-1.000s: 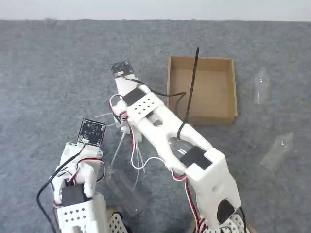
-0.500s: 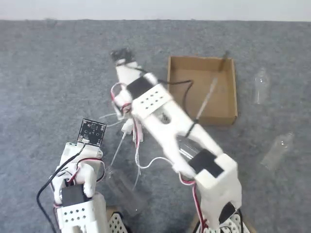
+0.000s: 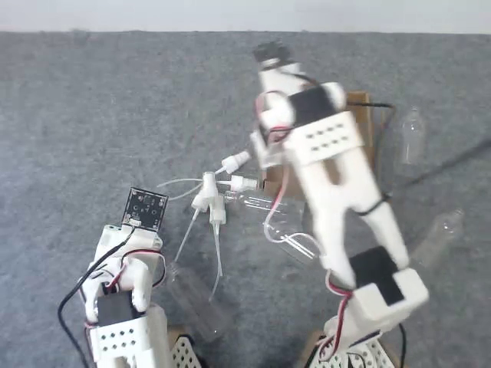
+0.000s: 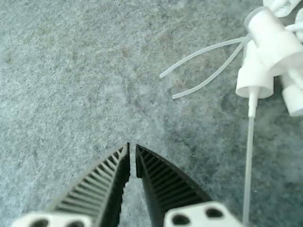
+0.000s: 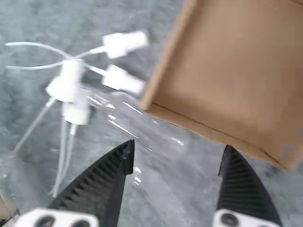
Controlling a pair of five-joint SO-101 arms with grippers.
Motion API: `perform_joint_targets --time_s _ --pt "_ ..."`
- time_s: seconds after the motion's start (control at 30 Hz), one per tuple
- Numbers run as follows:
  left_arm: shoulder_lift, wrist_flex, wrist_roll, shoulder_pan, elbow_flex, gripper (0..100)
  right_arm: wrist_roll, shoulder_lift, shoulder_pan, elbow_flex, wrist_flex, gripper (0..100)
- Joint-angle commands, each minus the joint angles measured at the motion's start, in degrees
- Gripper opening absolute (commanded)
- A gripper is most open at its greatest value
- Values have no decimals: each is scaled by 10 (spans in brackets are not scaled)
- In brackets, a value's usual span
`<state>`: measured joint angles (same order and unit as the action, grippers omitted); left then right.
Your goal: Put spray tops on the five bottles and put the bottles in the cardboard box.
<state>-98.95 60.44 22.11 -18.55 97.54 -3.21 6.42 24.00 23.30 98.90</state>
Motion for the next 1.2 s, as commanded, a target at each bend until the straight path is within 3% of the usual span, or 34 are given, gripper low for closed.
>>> perform_joint_targets --time_s 0.0,0.27,0.57,0.83,1.17 --pt "3 3 5 1 -7 12 34 -72 -77 31 32 253" --pt "3 3 5 1 -7 12 87 -108 -299 -62 29 253" --pt "3 3 5 1 -7 12 132 -107 -509 -221 -100 253" --pt "3 3 5 1 -7 12 171 -103 -596 -344 -220 257" --pt "3 3 5 1 -7 12 165 -103 -596 -504 -369 257"
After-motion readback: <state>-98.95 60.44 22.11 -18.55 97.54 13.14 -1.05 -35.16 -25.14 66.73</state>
